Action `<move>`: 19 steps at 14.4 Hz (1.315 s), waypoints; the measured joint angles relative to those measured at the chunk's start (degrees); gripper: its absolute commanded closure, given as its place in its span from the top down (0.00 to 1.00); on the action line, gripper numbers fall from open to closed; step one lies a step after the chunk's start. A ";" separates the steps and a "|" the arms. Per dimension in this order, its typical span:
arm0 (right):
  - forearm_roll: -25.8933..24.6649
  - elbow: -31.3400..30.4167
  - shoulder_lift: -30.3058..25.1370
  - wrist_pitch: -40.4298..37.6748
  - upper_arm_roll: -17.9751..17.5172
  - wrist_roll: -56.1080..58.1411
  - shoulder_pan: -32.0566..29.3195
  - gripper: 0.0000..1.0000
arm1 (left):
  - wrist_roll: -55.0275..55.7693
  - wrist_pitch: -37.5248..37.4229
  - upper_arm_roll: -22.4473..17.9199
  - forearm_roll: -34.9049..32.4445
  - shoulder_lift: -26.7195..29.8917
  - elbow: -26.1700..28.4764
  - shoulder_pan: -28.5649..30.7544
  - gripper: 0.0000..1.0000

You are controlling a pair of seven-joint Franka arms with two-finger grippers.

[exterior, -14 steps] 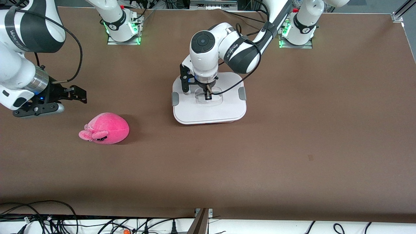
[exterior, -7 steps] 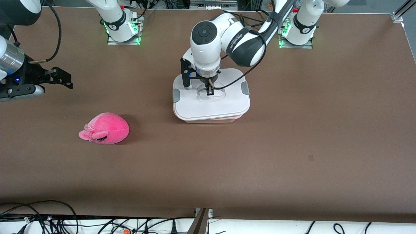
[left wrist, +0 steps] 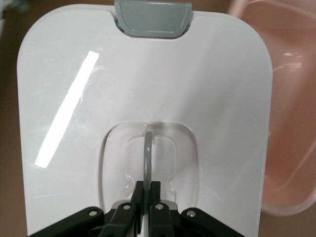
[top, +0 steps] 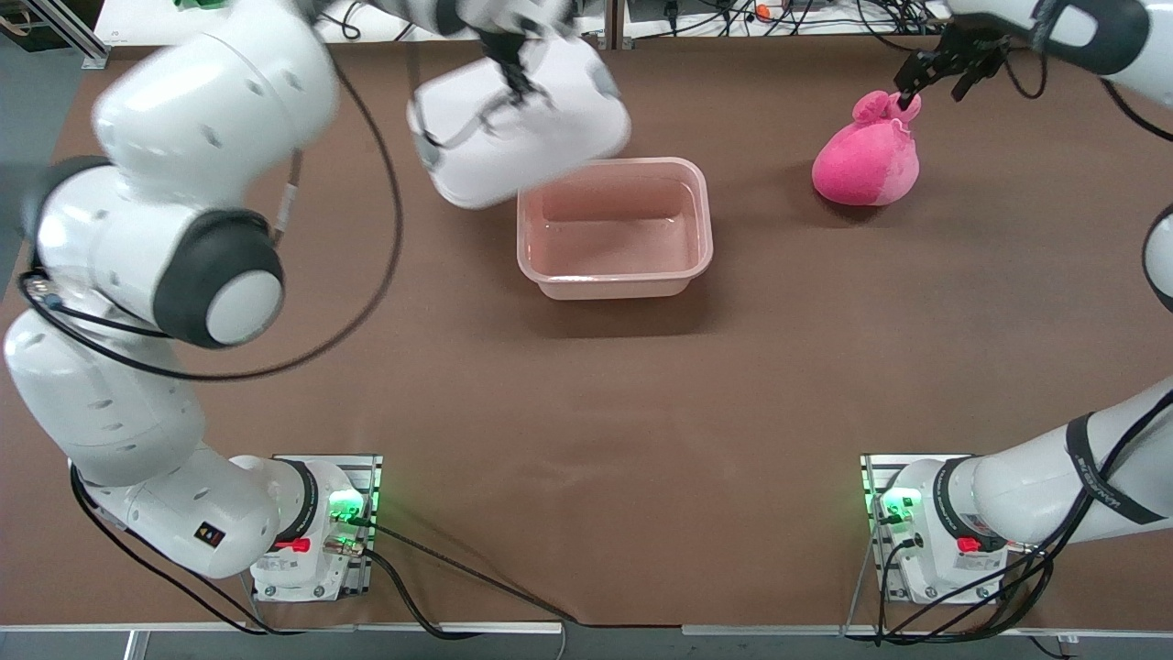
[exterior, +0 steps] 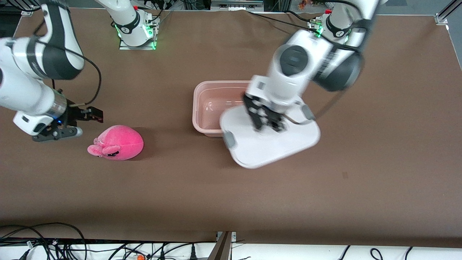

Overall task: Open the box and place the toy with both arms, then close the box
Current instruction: 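Carry the lid aside with the left gripper while the right gripper grasps the toy, then lift the pink toy with the right gripper and carry it over the box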

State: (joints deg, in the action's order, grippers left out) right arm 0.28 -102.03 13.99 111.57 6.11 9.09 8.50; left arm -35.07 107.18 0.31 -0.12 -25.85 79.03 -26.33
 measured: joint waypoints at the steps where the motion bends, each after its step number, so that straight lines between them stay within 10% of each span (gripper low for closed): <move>1: 0.01 -0.17 1.47 1.47 0.00 0.27 0.00 1.00 | -1.49 -0.12 0.05 0.01 0.68 0.01 4.05 0.00; 12: 3.41 -0.19 8.28 10.35 0.02 1.69 -0.01 0.98 | -4.44 -6.60 0.13 0.27 3.38 -2.08 25.16 0.00; 17: 3.42 -0.19 10.90 13.36 0.04 1.73 -0.02 0.00 | -9.11 -11.55 -0.01 0.56 4.15 -3.96 32.81 0.00; 19: 3.42 -0.12 10.91 13.36 0.08 1.73 -0.02 0.00 | -9.09 -11.90 0.06 0.59 4.13 -4.00 32.97 0.00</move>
State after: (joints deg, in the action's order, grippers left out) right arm 3.70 -102.16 24.89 124.93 6.19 10.82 8.48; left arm -44.16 95.29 0.37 0.47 -21.71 75.03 6.64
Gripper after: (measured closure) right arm 0.445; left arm 0.930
